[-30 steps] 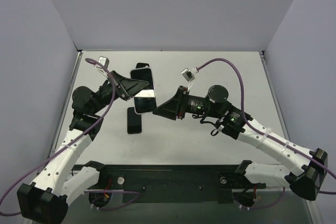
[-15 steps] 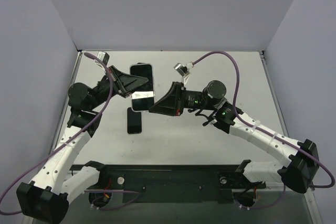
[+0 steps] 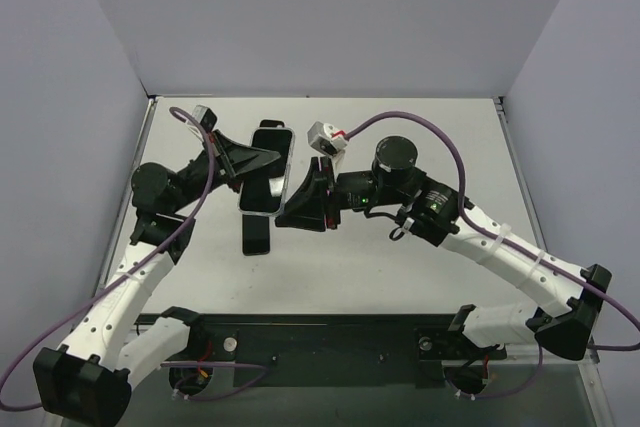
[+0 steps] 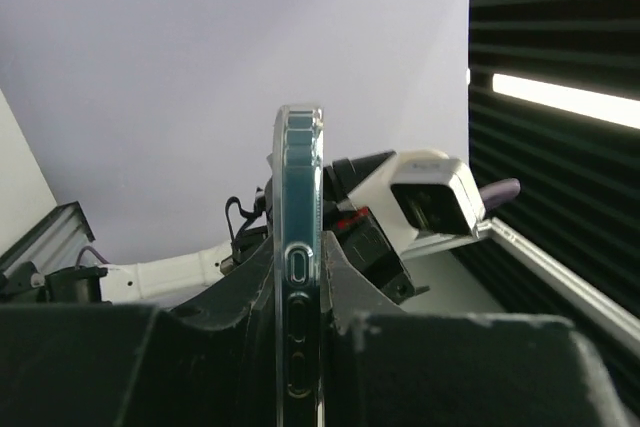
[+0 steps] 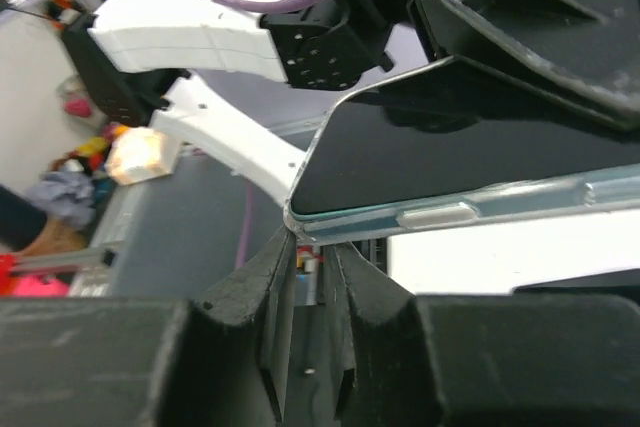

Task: Take the phone out of the phone case
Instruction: Remove the phone case from the phone.

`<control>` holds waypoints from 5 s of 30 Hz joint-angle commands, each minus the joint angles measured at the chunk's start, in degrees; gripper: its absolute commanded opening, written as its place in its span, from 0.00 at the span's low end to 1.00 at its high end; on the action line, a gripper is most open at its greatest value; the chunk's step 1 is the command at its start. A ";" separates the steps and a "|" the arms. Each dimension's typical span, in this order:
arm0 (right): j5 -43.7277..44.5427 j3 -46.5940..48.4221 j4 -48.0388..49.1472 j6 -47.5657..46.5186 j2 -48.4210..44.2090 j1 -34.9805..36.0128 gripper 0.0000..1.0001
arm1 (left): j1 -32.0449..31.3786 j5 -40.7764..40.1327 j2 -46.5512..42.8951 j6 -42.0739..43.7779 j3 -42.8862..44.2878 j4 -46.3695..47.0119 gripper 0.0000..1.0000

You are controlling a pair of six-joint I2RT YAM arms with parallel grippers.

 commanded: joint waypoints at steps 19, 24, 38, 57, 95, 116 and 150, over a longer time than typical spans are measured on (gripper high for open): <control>17.58 -18.68 27.12 31.57 -5.67 -1.00 0.51 | 0.58 -11.97 0.71 13.42 4.32 -7.98 0.00; 17.92 -20.72 33.05 36.79 -7.25 -1.09 0.61 | 0.66 -13.72 0.71 19.15 6.35 -13.15 0.00; 16.08 -16.86 45.45 46.73 1.36 -2.23 0.28 | 0.67 -12.32 -0.69 19.25 8.81 -15.98 0.00; 0.59 -7.64 25.99 7.30 1.89 -0.92 0.00 | 1.28 0.60 3.18 1.94 5.48 -6.85 0.00; 7.64 -10.00 28.83 9.71 9.09 -4.87 0.00 | -2.06 -6.43 7.75 -16.52 0.72 30.60 0.00; 12.90 -25.64 50.13 33.37 15.00 -13.93 0.00 | -1.97 -5.72 5.73 -14.17 4.42 26.31 0.00; 36.21 -17.47 37.29 19.14 5.14 4.89 0.42 | -3.82 -37.20 0.80 -8.52 -16.59 30.25 0.00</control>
